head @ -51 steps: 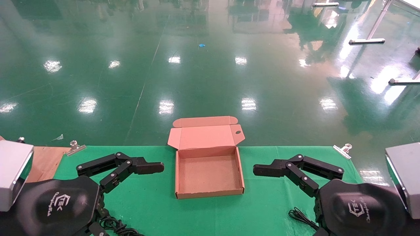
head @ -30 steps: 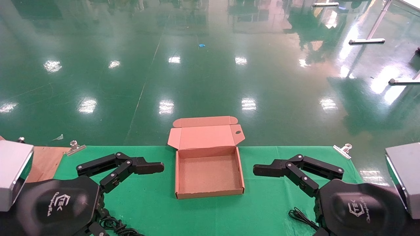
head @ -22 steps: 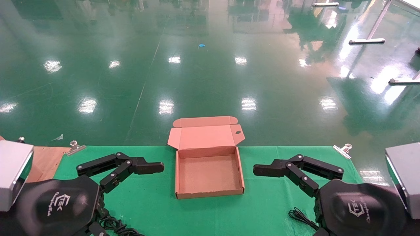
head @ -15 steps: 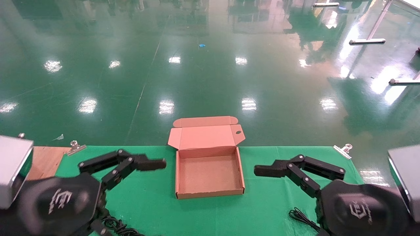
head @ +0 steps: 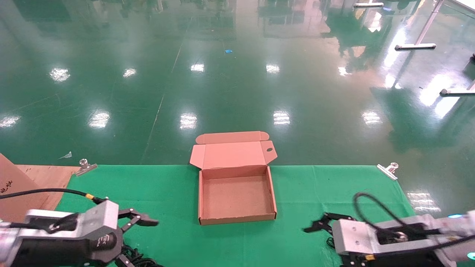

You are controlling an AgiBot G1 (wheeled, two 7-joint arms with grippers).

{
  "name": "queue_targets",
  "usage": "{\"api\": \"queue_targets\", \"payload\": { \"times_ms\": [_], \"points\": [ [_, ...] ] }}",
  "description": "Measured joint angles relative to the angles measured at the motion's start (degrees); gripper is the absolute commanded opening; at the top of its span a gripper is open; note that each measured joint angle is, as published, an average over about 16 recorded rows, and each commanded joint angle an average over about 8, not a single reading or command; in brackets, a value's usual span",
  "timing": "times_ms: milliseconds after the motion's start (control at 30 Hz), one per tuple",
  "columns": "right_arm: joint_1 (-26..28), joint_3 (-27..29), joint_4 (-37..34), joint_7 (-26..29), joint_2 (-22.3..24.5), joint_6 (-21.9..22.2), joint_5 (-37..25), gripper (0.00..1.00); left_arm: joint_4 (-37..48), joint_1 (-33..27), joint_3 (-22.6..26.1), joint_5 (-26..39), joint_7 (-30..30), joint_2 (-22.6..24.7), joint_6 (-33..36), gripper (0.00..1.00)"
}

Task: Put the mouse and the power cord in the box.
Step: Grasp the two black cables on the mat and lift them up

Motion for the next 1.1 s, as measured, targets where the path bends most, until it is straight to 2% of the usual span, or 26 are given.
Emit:
{"api": "queue_targets", "payload": {
  "times_ms": [200, 367, 600, 867, 900, 967, 1100],
  "points": [
    [5.2, -5.9, -8.6, -2.5, -5.0, 3.4, -13.8, 1.00, 11.6, -6.2, 5.8, 12.5, 7.8, 5.7, -4.6, 1.00],
    [8.0, -8.8, -16.5, -5.1, -8.4, 6.8, -20.5, 1.00, 19.5, -9.4, 8.7, 18.5, 13.4, 10.3, -8.2, 1.00],
    [9.4, -10.4, -27.2, -10.6, -12.0, 11.8, -24.0, 1.00, 28.1, -10.9, 10.2, 21.1, 18.4, 15.3, -11.5, 1.00],
    [9.9, -10.4, -37.7, -16.8, -14.8, 16.8, -24.2, 1.00, 34.1, -11.1, 11.0, 22.2, 21.7, 19.1, -14.2, 1.00],
    [9.9, -10.3, -38.8, -17.6, -15.1, 17.4, -24.2, 0.93, 34.7, -11.2, 11.2, 22.4, 21.9, 19.5, -14.5, 1.00],
    [10.1, -10.2, -40.9, -19.1, -15.6, 18.5, -24.1, 0.69, 35.8, -11.3, 11.4, 22.8, 22.2, 20.2, -15.2, 1.00],
    [10.4, -9.9, -44.6, -21.7, -16.4, 20.5, -23.6, 0.19, 37.4, -11.5, 11.8, 23.4, 23.0, 21.2, -16.2, 0.50]
  ]
}}
